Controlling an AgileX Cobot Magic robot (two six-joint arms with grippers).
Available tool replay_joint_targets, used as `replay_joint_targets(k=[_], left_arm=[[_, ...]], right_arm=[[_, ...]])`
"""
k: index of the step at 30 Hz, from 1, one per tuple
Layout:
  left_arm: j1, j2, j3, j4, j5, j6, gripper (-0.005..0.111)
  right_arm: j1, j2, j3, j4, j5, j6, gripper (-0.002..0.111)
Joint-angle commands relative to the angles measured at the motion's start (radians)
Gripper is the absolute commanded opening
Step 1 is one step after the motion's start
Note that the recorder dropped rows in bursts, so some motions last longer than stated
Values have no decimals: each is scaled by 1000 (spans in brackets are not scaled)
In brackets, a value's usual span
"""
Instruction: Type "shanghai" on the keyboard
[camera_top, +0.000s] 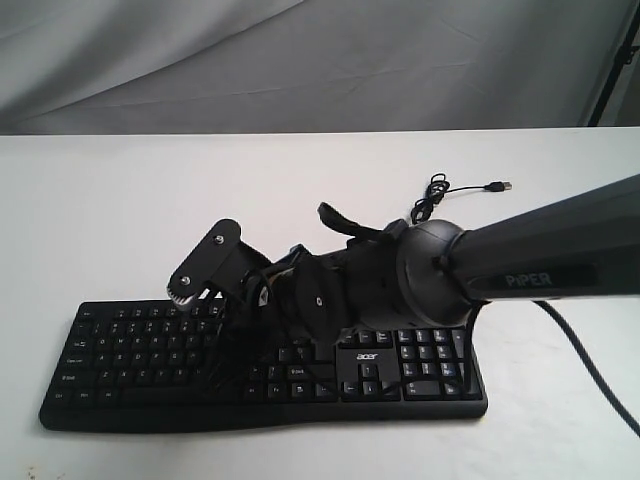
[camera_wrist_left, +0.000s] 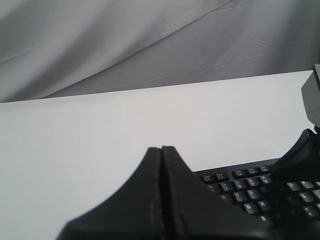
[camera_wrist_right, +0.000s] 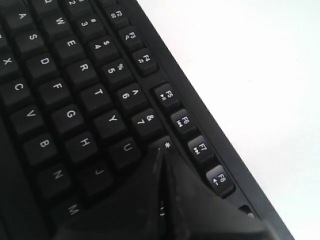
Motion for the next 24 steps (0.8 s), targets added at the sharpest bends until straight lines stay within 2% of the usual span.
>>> replay_joint_targets(k=[1,18,24], left_arm=[[-4,-3,4,1,-5,-3,0],[-4,-3,4,1,-5,-3,0],[-4,-3,4,1,-5,-3,0]], right_arm=[[-4,-2,1,-1,-15,-5,0],[11,29,-5,-1,-15,-5,0],[11,-56,9,-33,20,-5,0]])
